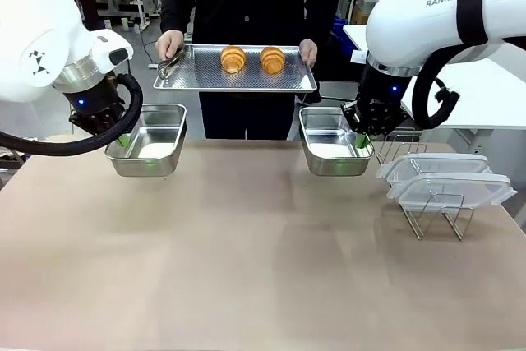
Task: Place the bread in airtight containers.
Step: Once an object is inside an Airtight Container , place the container in the center of the table.
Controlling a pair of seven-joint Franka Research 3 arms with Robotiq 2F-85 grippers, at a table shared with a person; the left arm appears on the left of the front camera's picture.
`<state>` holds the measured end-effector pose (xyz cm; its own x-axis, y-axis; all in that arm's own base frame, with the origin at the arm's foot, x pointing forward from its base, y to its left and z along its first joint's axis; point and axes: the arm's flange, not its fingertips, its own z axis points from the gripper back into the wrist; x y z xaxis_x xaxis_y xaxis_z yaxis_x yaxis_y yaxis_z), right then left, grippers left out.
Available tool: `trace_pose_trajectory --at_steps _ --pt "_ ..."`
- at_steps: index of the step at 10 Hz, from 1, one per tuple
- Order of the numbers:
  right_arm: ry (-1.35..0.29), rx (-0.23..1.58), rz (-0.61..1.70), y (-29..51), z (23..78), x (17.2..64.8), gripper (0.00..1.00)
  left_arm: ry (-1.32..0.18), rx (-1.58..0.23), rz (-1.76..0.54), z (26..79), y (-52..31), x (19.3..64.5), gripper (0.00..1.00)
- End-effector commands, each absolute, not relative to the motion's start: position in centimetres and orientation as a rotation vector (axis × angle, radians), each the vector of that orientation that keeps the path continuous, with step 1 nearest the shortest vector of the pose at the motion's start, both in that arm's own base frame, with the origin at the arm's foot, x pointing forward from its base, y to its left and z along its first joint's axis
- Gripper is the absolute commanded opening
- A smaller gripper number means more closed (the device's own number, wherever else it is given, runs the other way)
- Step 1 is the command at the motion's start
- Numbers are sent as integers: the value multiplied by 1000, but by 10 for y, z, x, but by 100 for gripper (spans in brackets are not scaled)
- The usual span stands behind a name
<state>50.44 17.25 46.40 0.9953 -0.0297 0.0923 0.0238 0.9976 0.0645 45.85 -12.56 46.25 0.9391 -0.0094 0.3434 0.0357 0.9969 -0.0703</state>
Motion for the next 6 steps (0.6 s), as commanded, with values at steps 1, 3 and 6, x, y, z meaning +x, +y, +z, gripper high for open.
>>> trace_pose_trajectory --at_steps 1,3,6 --pt "-99 64 -38 173 467 504 0 -357 -80 -17 465 -123 460 0" --pt "-99 64 -38 173 467 504 0 -357 -80 -17 465 -123 460 0" --pt "-99 64 -38 173 467 504 0 -357 -80 -17 465 -123 460 0"
